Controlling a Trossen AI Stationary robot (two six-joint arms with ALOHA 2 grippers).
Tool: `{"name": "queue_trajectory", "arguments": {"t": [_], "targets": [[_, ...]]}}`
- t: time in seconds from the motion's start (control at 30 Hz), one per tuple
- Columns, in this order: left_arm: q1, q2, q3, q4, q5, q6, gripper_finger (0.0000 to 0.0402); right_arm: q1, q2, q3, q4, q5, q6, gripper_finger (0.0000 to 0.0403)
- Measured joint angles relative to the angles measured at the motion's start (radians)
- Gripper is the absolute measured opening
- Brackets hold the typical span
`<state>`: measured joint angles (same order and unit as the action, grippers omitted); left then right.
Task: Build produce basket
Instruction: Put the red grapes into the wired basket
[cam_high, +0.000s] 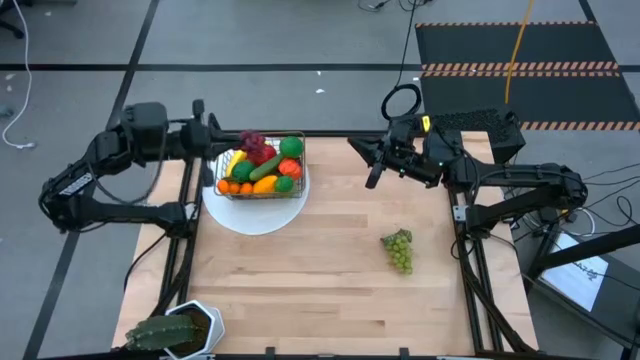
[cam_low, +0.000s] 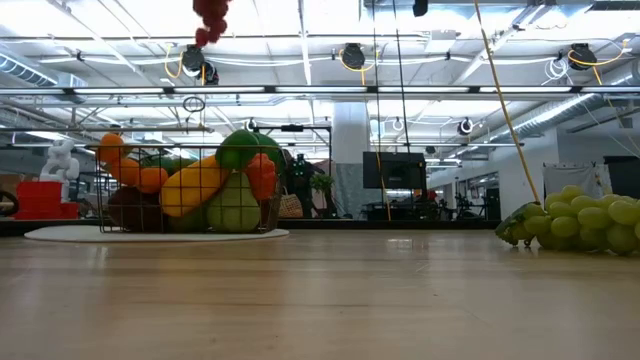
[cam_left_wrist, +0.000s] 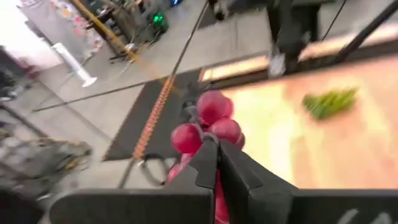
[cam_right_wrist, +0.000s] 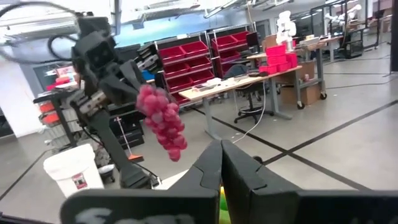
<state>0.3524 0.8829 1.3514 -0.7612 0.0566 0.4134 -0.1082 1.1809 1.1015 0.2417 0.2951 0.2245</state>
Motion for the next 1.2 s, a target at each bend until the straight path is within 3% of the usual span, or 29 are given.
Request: {"name": "queue_trajectory", "arguments": {"t": [0.2, 0.33, 0.97, 1.2], "targets": [[-0.046, 0.0, 0.0, -0.075, -0.174, 0.143, 0.0011, -0.028, 0.013, -0.001, 0.001, -0.001, 0.024, 0.0], [-0.065, 0.01, 0.0, -0.095, -0.23, 0.197, 0.0005, -0.039, 0.032, -0.001, -0.001, -0.003, 0.051, 0.0], [-0.065, 0.06, 0.0, -0.118, -0.298, 0.234, 0.0005, -0.047, 0.084, -0.001, 0.039, -0.008, 0.075, 0.0], [-0.009, 0.088, 0.0, -0.219, -0.306, 0.185, 0.0017, -0.067, 0.084, -0.001, 0.038, -0.008, 0.072, 0.0]]}}
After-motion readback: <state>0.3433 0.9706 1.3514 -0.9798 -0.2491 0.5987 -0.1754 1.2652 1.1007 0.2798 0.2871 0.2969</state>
